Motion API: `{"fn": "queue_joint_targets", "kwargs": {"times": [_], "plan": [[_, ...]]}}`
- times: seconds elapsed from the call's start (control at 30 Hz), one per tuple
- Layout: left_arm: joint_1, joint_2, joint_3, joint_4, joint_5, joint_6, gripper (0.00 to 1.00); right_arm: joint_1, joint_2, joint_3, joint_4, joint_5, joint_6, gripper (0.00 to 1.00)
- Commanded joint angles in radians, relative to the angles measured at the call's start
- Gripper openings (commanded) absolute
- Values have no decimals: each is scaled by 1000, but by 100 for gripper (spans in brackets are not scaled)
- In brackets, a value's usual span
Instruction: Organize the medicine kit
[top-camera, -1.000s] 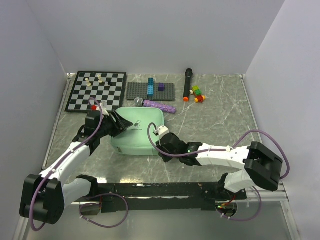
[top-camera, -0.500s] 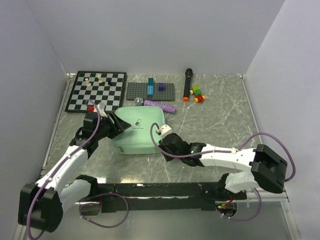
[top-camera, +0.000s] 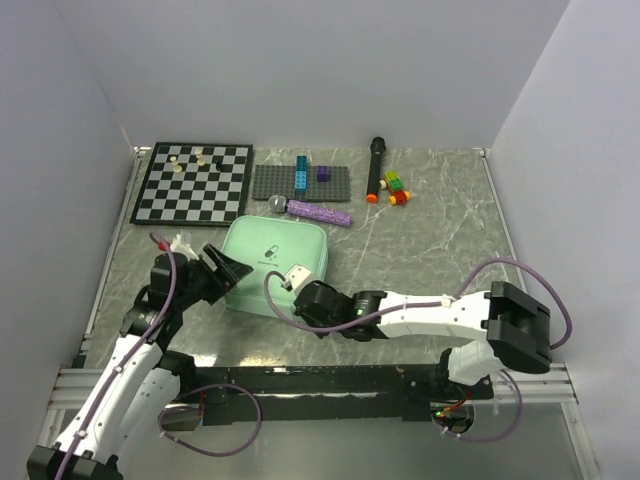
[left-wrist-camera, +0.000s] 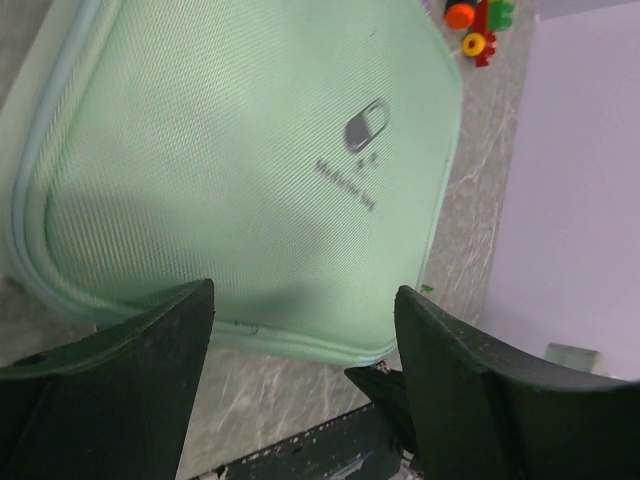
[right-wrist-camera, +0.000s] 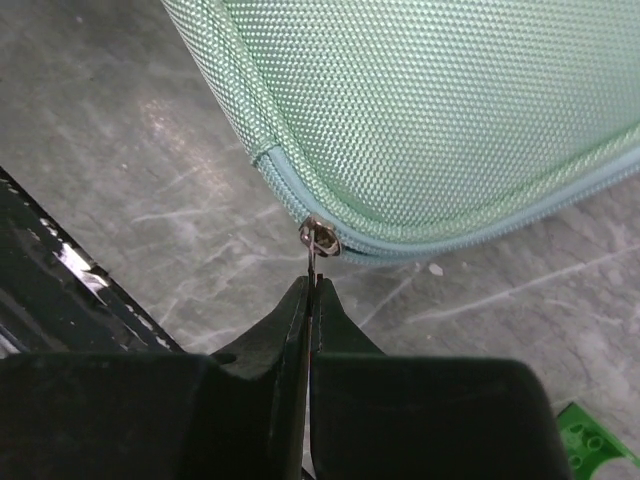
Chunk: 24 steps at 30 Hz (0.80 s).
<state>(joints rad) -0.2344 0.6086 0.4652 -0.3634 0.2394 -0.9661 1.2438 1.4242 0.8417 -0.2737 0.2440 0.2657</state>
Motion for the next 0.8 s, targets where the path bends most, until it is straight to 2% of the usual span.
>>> {"fn": "queue_joint_targets", "kwargs": {"times": [0.0,0.13,0.3,0.5,0.63,0.77], "plan": [[-2,-36,-39,-46,38,-72,77,9,57,137,31,-12,-59,0],[-5,-6,-43,-68,24,-54,77,9,130,192,31,-25,-83,0],[-9,46,-82,3,17,-75,76,9,145,192,41,-35,-88,0],[-9,169,-96,66,-26,-42,71,-1,91,128,21,11,-92,0],[-6,268,-53,101,-109,-14,69,-20,7,54,13,17,-72,0],[4,382,9,179,-103,20,69,-24,-45,-7,7,17,-54,0]]}}
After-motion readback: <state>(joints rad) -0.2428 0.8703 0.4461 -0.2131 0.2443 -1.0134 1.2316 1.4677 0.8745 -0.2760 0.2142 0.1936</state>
